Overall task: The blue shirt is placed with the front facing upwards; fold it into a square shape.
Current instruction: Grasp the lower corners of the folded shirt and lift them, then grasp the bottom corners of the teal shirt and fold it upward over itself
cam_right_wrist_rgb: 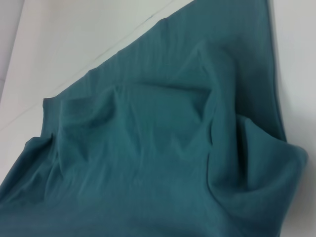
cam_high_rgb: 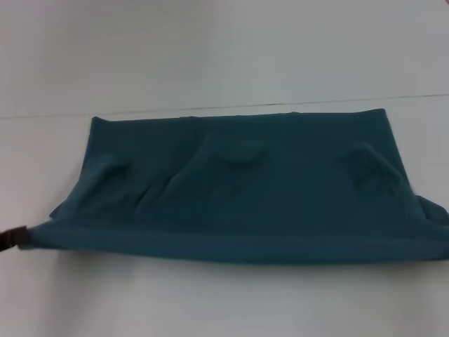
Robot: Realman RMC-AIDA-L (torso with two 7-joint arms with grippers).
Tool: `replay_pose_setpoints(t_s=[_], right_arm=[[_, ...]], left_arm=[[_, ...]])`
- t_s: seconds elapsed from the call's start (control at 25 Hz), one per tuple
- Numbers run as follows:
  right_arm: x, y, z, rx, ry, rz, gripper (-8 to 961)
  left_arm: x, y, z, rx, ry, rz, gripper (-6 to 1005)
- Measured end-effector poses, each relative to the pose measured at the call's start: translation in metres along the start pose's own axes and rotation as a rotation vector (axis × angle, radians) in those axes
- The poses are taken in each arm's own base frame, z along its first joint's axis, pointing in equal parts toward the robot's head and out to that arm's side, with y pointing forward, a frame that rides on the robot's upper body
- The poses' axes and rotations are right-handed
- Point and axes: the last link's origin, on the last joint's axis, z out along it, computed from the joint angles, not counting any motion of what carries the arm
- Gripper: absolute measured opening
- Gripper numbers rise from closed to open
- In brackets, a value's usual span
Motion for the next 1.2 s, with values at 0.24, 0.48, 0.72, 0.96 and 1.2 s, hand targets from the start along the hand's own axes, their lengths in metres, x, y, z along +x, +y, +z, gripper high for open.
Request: replay_pose_setpoints(t_s=[0.24,0.48,0.72,0.96,1.2], right_arm=[[0.008,-0.004,-0.005,-0.009,-0.003,0.020,31],[0.012,-0.005,-0.009,-0.024,-0.008,0.014,34],[0.020,-0.011,-0.011,-0.020,-0.002,0.030,36],[0.024,-0.014,-0.014,-0.018,-0.006,0.043,38],[0.021,-0.012,-0.014,-0.047,-0.044,0.048,41]], left_arm=[[-0.018,-0.003,-0.015,-0.011,-0.006,-0.040,10],[-0.036,-0.003,-0.025,-0.038,-0.005,-0.068,10],[-0.048,-0.005,-0.029,-0.048,-0.014,-0.098,9],[-0.051,-0.004,-0.030,-0.062,-0.019,-0.108,10],[-0.042,-0.001,-0.023,-0.085,-0.017,-0.087,11]])
